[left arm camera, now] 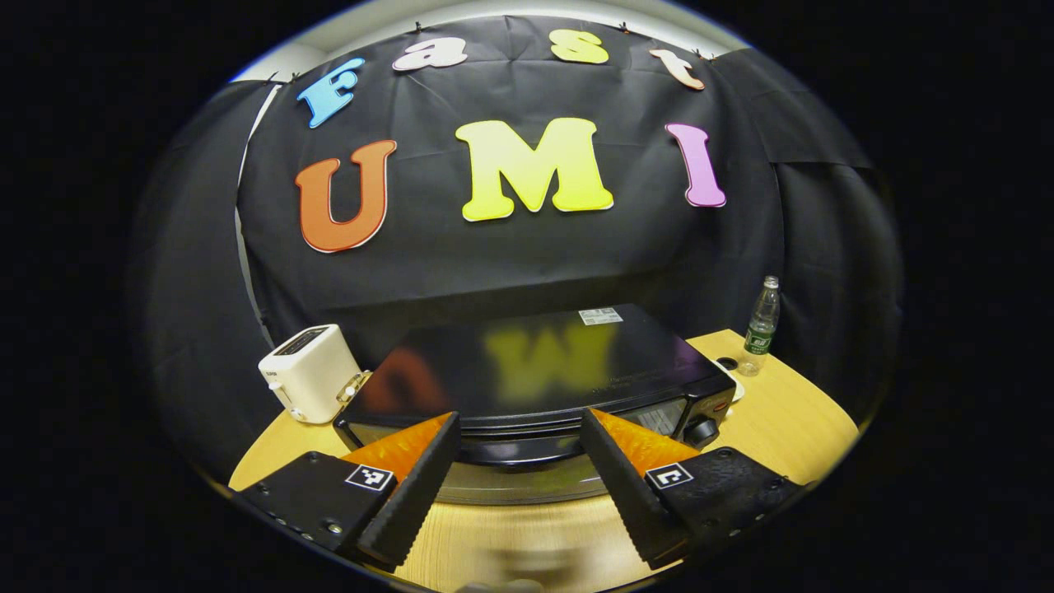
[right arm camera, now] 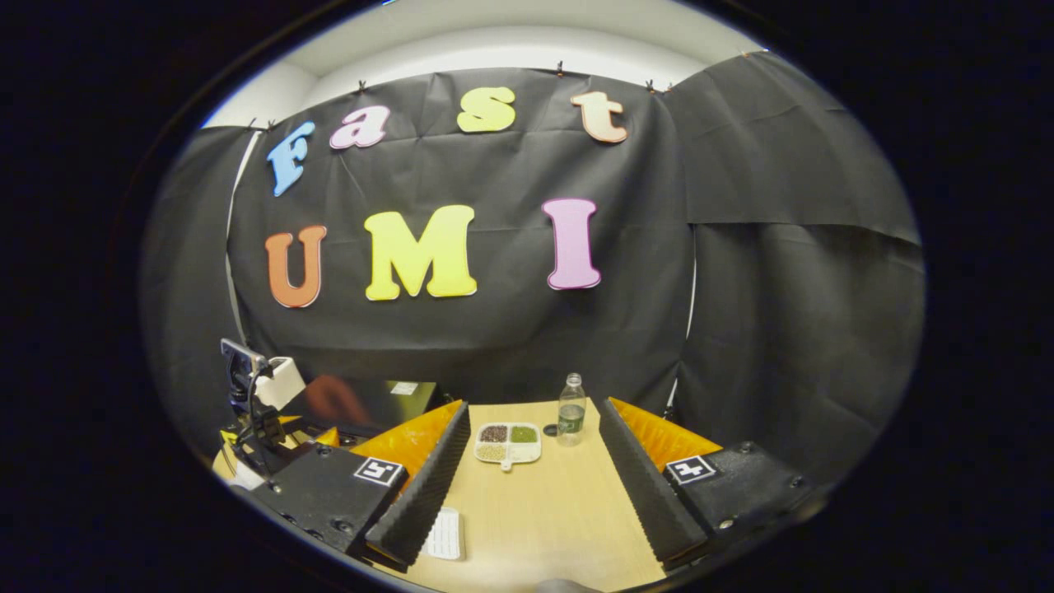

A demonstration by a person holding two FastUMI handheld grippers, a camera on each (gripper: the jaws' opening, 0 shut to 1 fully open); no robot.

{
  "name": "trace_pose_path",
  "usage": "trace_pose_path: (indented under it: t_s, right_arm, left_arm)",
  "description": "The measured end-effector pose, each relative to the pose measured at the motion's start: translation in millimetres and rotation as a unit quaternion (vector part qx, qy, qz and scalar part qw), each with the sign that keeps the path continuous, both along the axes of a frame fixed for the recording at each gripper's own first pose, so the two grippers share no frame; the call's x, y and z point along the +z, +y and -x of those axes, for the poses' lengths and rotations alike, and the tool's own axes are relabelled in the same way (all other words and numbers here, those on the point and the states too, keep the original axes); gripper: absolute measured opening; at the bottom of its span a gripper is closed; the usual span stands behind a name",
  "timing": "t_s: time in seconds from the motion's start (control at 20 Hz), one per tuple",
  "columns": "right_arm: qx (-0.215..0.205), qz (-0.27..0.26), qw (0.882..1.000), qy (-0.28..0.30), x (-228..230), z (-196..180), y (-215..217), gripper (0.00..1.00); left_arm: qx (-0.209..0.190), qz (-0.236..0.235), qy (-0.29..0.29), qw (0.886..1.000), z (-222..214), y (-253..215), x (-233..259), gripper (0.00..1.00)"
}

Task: Open the electric oven with the left hand, put the food in, and close the electric oven.

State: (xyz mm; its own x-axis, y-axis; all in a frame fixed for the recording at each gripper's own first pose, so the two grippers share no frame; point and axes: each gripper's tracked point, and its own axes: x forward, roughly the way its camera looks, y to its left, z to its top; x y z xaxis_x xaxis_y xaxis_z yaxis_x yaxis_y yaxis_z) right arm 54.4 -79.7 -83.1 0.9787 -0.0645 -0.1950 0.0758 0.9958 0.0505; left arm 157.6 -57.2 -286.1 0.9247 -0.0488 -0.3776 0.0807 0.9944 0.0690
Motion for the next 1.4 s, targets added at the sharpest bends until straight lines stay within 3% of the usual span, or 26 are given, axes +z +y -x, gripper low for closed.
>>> trace_pose_path:
  t_s: [0.25, 0.6, 0.95, 1.2, 1.25, 1.3, 1.4]
  right_arm:
    - [0.013, 0.0, 1.0, -0.008, 7, -1, 7, 0.95]
    - [0.036, 0.003, 0.999, -0.039, 37, 1, 26, 0.95]
    - [0.051, -0.001, 0.997, -0.065, 61, 13, 49, 0.95]
    - [0.054, 0.0, 0.995, -0.083, 77, 25, 59, 0.95]
    - [0.055, 0.002, 0.995, -0.084, 78, 26, 60, 1.0]
    - [0.055, 0.004, 0.995, -0.085, 79, 27, 61, 0.95]
    - [0.054, 0.004, 0.995, -0.088, 83, 30, 64, 1.0]
  left_arm:
    - [0.004, 0.0, -0.026, 1.0, 7, 8, 34, 0.96]
    - [0.014, 0.022, -0.099, 0.995, 61, 15, 152, 0.95]
    - [0.028, 0.047, -0.153, 0.987, 105, 35, 238, 0.95]
    - [0.037, 0.047, -0.169, 0.984, 122, 52, 264, 0.95]
    - [0.037, 0.049, -0.17, 0.984, 126, 54, 266, 0.95]
    - [0.037, 0.048, -0.173, 0.983, 128, 55, 268, 0.95]
    - [0.036, 0.048, -0.176, 0.983, 133, 55, 272, 0.95]
